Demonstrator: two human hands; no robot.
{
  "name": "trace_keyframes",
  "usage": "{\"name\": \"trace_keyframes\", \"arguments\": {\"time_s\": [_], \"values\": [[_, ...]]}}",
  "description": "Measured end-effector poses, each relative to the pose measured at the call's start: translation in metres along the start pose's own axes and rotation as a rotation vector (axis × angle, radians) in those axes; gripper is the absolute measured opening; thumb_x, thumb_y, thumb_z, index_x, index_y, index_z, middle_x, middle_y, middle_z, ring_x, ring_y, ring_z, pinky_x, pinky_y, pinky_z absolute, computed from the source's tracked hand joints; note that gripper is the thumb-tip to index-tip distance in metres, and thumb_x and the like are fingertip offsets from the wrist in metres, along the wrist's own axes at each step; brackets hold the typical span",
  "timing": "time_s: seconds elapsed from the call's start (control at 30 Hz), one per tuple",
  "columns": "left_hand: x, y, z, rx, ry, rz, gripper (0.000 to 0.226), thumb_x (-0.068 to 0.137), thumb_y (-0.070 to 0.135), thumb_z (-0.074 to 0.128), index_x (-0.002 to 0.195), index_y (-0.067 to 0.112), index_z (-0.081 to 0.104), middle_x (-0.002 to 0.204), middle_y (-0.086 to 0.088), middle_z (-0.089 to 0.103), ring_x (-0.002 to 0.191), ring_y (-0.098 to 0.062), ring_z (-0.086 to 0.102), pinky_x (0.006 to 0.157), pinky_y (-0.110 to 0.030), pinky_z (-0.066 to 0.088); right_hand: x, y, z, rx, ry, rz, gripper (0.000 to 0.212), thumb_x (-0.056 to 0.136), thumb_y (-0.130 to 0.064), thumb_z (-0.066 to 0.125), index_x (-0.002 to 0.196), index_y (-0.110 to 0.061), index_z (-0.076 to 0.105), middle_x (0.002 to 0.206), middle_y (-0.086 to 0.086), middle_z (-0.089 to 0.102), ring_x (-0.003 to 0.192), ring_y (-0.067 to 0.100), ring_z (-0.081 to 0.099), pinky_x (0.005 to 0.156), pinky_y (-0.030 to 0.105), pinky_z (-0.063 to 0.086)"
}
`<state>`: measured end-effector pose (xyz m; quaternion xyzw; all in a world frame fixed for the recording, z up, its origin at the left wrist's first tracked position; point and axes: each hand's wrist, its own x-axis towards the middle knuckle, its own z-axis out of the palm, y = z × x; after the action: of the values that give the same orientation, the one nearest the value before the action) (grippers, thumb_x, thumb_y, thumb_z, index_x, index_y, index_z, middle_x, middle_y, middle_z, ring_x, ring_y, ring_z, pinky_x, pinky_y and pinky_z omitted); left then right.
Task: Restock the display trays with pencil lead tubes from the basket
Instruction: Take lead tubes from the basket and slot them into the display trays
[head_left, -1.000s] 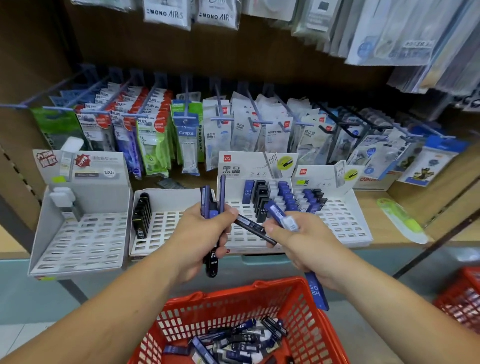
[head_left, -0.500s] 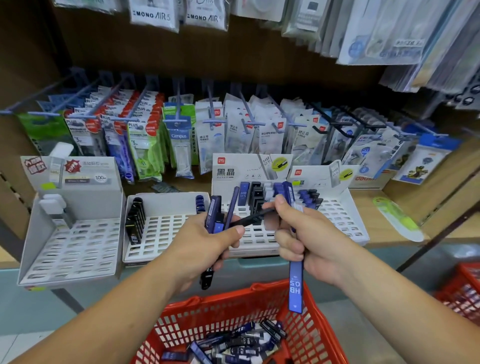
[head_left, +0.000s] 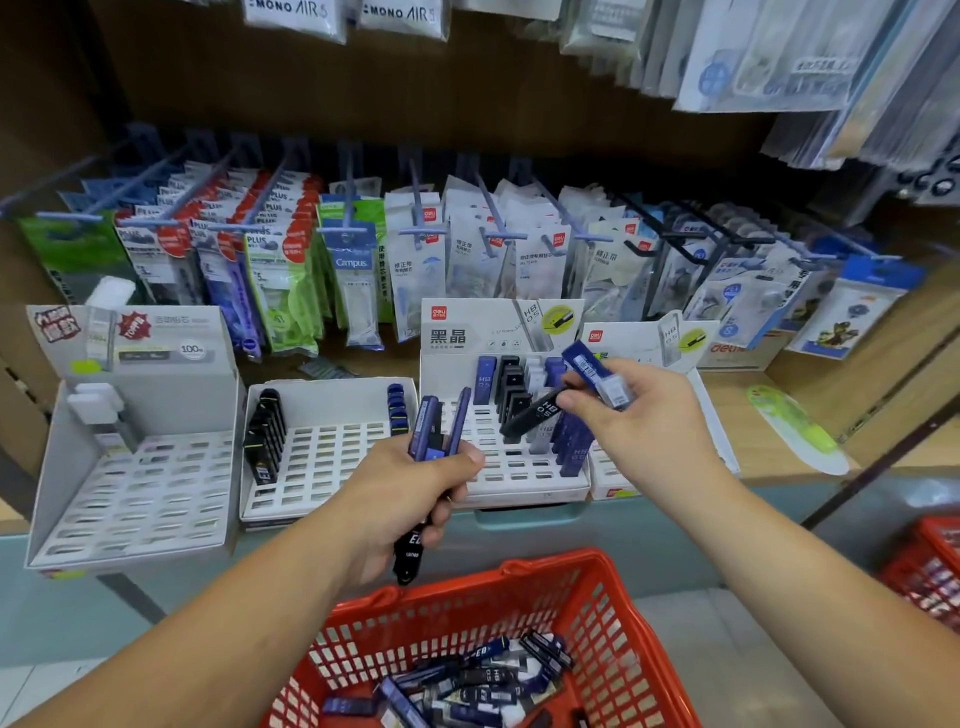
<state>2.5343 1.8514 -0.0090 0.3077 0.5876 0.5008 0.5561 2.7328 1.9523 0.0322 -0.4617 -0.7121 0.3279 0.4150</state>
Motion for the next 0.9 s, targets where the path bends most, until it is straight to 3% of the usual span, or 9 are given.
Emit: {"name": "trace_keyframes", "arguments": {"time_s": [0.13,0.33,0.4,0.47,0.53,0.67,0.73,0.83,0.9], "values": [[0.001,0.001,0.0,-0.04,0.002,-0.038,0.02,0.095,0.016,0.073,0.104,0.004,0.06,0.073,-0.014,0.066,0.048,-0.016,0.041,0.043,-0.024,0.03,0.009,0.018,0.008,-0.271,0.005,-0.017,0.013,0.08,-0.033,0.084,0.088,-0.04,0.075,0.081,-0.009,0.075,0.084,0.02,0.069,0.08,0.041,0.056],[-0.001,0.0,-0.004,-0.064,-0.037,-0.068,0.02,0.094,0.015,0.073,0.106,0.003,0.061,0.085,-0.019,0.072,0.053,-0.019,0.049,0.04,-0.024,0.031,0.015,0.018,0.018,-0.462,-0.056,-0.092,0.012,0.089,-0.033,0.078,0.099,-0.027,0.075,0.079,0.002,0.071,0.075,0.027,0.065,0.069,0.036,0.052],[0.0,0.0,-0.005,-0.093,-0.018,-0.078,0.019,0.094,0.01,0.072,0.107,0.0,0.063,0.086,-0.02,0.072,0.054,-0.019,0.052,0.038,-0.024,0.032,0.016,0.017,0.019,-0.463,-0.08,-0.114,0.006,0.089,-0.032,0.078,0.093,-0.032,0.074,0.077,0.002,0.069,0.075,0.028,0.062,0.068,0.037,0.051],[0.002,-0.001,-0.007,-0.113,0.01,-0.086,0.022,0.094,0.004,0.069,0.112,-0.006,0.063,0.086,-0.02,0.073,0.055,-0.019,0.055,0.038,-0.024,0.033,0.016,0.018,0.02,-0.482,-0.14,-0.123,0.013,0.089,-0.033,0.077,0.083,-0.04,0.067,0.07,-0.002,0.064,0.071,0.025,0.058,0.065,0.036,0.05],[0.003,-0.002,-0.008,-0.119,0.025,-0.088,0.027,0.093,-0.001,0.066,0.118,-0.011,0.061,0.088,-0.021,0.074,0.057,-0.019,0.057,0.038,-0.024,0.034,0.014,0.018,0.021,-0.514,-0.184,-0.119,0.008,0.091,-0.034,0.075,0.087,-0.037,0.069,0.065,-0.008,0.06,0.067,0.02,0.055,0.064,0.035,0.051],[-0.001,0.0,-0.008,-0.056,0.009,-0.067,0.015,0.095,-0.003,0.062,0.11,-0.006,0.062,0.091,-0.023,0.077,0.057,-0.019,0.059,0.039,-0.023,0.033,0.015,0.018,0.028,-0.684,-0.211,-0.206,0.013,0.093,-0.032,0.071,0.105,-0.031,0.074,0.094,-0.008,0.063,0.094,0.022,0.06,0.075,0.039,0.052],[-0.003,0.002,-0.007,-0.023,0.004,-0.043,0.008,0.096,-0.001,0.063,0.104,0.0,0.06,0.09,-0.023,0.077,0.056,-0.019,0.058,0.041,-0.024,0.032,0.014,0.018,0.032,-0.752,-0.254,-0.208,0.019,0.094,-0.026,0.066,0.11,-0.033,0.073,0.103,-0.008,0.058,0.099,0.022,0.06,0.077,0.04,0.052],[-0.002,0.002,-0.01,0.006,0.005,-0.006,0.015,0.095,0.003,0.068,0.105,0.001,0.057,0.086,-0.023,0.075,0.054,-0.02,0.056,0.041,-0.024,0.032,0.016,0.014,0.031,-0.529,-0.152,-0.204,0.025,0.093,-0.027,0.07,0.115,-0.038,0.073,0.101,-0.011,0.06,0.095,0.017,0.06,0.079,0.042,0.053],[-0.003,0.002,-0.011,0.05,0.003,0.024,0.02,0.093,0.007,0.072,0.106,-0.002,0.06,0.078,-0.02,0.072,0.051,-0.02,0.052,0.041,-0.024,0.031,0.016,0.007,0.033,-0.351,-0.198,-0.246,0.024,0.091,-0.033,0.073,0.114,-0.037,0.075,0.104,-0.016,0.065,0.098,0.011,0.063,0.087,0.044,0.054]]}}
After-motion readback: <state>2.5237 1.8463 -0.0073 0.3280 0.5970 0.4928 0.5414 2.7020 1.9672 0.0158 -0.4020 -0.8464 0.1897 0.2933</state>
